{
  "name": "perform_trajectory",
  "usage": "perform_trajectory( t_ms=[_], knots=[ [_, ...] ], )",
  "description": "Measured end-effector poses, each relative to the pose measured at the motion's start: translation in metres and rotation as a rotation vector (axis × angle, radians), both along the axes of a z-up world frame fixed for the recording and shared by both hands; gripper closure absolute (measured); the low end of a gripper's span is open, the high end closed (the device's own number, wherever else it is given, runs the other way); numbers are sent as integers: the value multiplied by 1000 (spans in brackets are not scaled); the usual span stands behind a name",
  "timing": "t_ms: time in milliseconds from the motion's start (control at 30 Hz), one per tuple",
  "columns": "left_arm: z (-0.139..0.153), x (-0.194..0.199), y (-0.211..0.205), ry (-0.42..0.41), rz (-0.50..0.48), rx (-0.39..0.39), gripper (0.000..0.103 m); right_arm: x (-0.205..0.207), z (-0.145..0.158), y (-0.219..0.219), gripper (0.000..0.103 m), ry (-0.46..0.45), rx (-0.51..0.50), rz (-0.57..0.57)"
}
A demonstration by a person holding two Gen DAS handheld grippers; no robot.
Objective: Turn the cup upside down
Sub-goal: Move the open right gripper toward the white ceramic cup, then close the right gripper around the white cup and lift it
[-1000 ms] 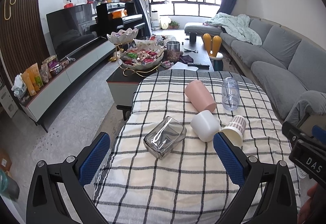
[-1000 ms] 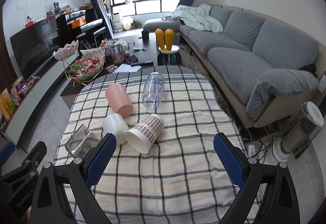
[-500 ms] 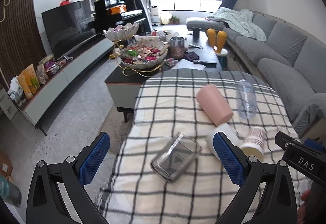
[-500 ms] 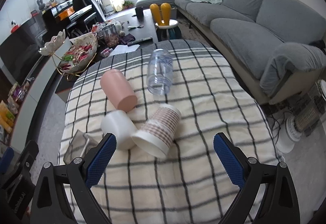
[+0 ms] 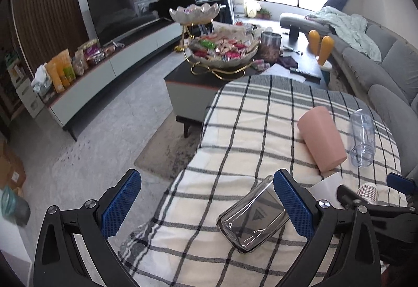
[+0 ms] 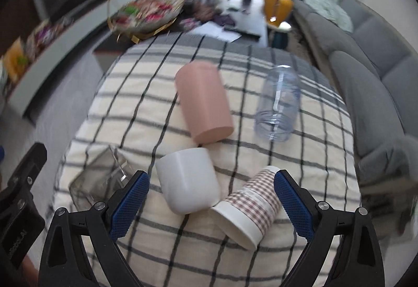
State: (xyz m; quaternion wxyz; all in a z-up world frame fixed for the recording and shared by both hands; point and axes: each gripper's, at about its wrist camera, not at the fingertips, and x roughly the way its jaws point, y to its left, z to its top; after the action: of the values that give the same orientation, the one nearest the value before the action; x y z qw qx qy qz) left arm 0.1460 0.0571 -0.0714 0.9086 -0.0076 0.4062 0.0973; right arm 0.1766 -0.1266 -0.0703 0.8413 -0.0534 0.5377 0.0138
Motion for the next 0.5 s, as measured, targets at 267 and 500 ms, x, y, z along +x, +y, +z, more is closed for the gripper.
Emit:
perform_trajectory(
  t_ms=[267,500],
  knots=[
    [-16,6,-2,33,-13,-5,0,23,-38,6,13,142,-14,77],
    [-27,15,2,64,-8,-10,0,35,-61,7,34,203,31,81]
  ],
)
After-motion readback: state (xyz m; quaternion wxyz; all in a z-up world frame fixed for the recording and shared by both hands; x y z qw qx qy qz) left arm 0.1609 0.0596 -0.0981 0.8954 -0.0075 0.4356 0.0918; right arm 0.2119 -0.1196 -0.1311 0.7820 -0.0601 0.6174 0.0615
